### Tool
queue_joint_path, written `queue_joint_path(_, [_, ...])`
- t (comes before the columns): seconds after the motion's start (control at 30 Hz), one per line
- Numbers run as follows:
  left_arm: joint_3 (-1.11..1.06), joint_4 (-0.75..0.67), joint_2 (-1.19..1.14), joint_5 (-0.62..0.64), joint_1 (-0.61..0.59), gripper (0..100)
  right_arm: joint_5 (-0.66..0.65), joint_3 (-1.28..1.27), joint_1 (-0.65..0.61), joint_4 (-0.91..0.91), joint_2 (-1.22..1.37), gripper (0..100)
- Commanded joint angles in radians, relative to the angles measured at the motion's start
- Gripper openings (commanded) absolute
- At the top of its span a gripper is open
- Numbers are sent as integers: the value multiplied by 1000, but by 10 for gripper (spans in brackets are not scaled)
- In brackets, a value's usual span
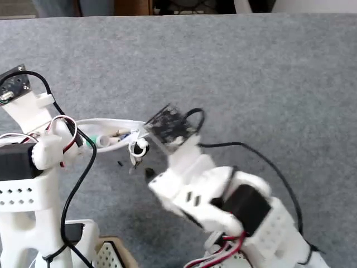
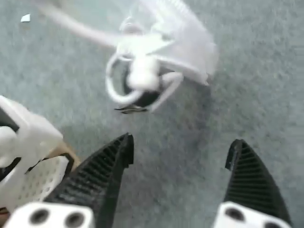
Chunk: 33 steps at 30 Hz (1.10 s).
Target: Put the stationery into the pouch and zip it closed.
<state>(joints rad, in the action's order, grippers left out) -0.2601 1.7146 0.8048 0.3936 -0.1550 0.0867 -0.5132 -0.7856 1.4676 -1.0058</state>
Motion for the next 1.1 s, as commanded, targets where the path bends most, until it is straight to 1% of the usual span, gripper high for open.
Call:
queue_joint_path(0.0, [8,-28,12,5,-8,28,-101,59,164,-29,-35,318])
queue_joint_path(0.1, [8,-26,12,5,-8,28,-176,-36,259,-167,-39,315])
queue_joint_path(0.17, [10,-12,12,5,-7,28,-190,-131,267,-272,-38,315])
queue_joint_path(0.23, [10,-6,12,5,13,28,-190,-231,256,-370,-38,315])
queue_joint_path(0.37, [10,-6,12,5,53,28,-190,-378,189,-559,-24,315])
queue_joint_path(0.57, [10,-6,12,5,67,28,-187,-374,112,-680,65,315])
queue_joint_path(0.67, [8,-8,12,3,65,28,-184,-314,101,-672,96,315])
queue_joint_path(0.73, [8,-11,12,3,59,28,-184,-268,114,-617,90,315])
queue_joint_path(0.9, [8,-14,12,3,58,28,-172,-130,138,-318,24,315])
queue_joint_path(0.97, [8,-14,12,5,58,28,-112,-85,133,-232,-24,317])
queue_joint_path(1.07, [8,-15,12,8,58,28,-21,-48,107,-164,-96,316])
